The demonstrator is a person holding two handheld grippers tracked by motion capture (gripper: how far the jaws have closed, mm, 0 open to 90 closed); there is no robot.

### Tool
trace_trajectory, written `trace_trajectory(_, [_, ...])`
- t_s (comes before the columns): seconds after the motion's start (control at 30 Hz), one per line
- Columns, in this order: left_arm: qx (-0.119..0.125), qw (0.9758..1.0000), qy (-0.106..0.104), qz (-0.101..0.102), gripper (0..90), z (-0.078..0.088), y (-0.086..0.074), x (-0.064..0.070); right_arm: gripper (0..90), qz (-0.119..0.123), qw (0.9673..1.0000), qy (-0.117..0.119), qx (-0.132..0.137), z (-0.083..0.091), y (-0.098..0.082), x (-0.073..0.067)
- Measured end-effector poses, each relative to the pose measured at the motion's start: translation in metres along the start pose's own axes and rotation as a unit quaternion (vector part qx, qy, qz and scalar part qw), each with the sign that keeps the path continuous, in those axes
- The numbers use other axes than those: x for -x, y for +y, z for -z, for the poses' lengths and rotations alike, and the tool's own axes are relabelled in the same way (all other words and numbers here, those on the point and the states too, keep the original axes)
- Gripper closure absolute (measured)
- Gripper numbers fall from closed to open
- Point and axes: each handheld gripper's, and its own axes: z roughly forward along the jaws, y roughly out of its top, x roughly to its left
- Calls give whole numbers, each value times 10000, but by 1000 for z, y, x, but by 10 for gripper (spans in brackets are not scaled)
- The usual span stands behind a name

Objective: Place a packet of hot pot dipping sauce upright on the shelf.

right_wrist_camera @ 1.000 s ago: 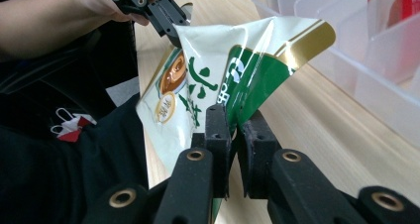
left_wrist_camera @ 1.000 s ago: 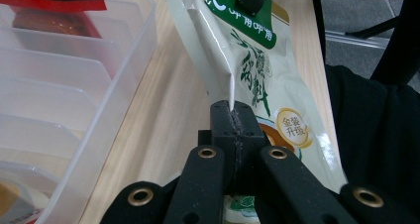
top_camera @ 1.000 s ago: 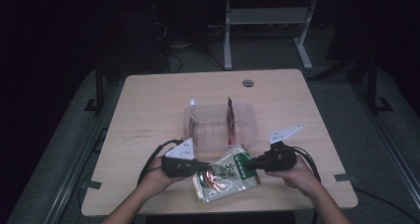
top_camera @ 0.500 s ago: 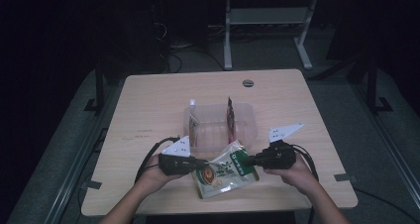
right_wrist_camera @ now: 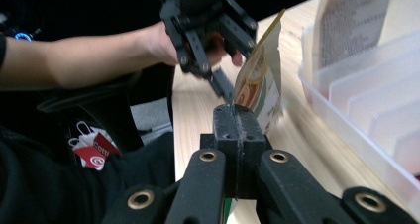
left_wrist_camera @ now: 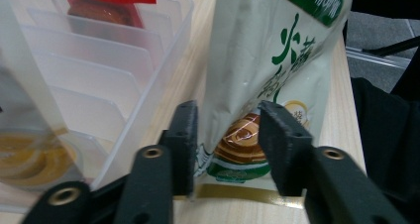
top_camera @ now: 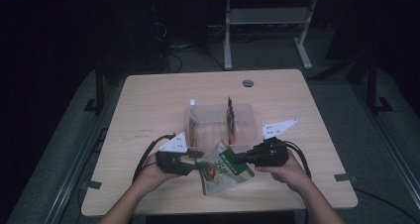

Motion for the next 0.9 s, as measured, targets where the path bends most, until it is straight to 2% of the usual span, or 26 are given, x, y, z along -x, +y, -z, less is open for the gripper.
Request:
trace_trajectory(0.17, [19, 10000, 80, 51, 438, 9, 1, 5, 900, 64, 9996, -3, 282, 3, 8, -2])
trace_trajectory(0.33, [-16, 9998, 188, 85, 378, 23, -5, 10, 900, 66, 9986, -53, 518, 10, 15, -6])
trace_trajectory(0.5, [-102, 9996, 212, 155, 365, 33, -18, 14, 900, 86, 9972, -63, 741, 17, 21, -7])
trace_trajectory(0.67, [-198, 9991, 189, 316, 360, 39, -29, 16, 900, 128, 9954, -52, 953, 24, 29, -10])
trace_trajectory(0.9, [-255, 9991, 177, 293, 354, 40, -31, 14, 900, 231, 9924, -144, 1197, 30, 48, -11])
